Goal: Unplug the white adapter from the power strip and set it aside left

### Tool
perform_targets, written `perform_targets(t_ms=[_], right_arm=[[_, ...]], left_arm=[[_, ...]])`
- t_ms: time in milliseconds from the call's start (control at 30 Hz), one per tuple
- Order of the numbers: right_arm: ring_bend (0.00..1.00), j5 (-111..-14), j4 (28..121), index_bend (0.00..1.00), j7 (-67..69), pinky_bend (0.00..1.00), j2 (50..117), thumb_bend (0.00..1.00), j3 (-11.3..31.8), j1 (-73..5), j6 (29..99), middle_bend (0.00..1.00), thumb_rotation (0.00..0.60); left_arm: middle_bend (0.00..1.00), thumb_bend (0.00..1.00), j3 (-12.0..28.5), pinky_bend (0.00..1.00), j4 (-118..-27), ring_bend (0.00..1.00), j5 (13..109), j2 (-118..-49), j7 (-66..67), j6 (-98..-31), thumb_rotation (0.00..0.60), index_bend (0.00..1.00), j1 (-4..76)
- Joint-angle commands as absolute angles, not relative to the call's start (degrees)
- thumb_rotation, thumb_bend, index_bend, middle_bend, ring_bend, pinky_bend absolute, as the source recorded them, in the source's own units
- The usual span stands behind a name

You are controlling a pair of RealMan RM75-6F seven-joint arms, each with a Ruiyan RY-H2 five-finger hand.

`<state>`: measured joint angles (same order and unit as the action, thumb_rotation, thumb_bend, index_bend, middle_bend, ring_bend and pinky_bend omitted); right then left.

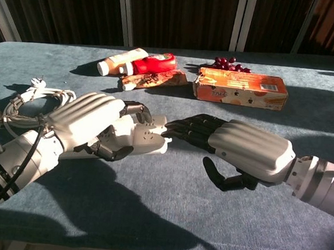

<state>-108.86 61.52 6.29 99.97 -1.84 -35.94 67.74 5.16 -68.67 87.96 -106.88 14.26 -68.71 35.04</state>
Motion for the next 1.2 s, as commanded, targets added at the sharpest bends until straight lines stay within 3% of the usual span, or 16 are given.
perform_targets(t_ms=[33,500,1200], right_arm=[[0.00,-107.8,62.4,0.06,5.4,0.01,100.8,0.92,-1.2,-37.2,66.4,0.14,0.600],[0.00,-101.7,63.1,0.08,1.3,0.00,103.9,0.94,-0.7,-41.4,56.7,0.15,0.600],[0.00,-96.7,64.2,0.06,-4.1,0.00,104.3,0.94,-1.9,-42.4,52.1,0.15,0.600]], left_arm=[[0.36,0.46,5.0,0.55,-68.8,0.37,87.9,-106.9,14.1,-68.6,0.600,0.31,35.0],[0.35,0.46,4.5,0.55,-68.4,0.36,87.9,-107.0,13.6,-68.4,0.600,0.31,35.1],[0.38,0.51,4.9,0.55,-68.6,0.36,88.6,-106.5,12.0,-69.7,0.600,0.33,35.3]])
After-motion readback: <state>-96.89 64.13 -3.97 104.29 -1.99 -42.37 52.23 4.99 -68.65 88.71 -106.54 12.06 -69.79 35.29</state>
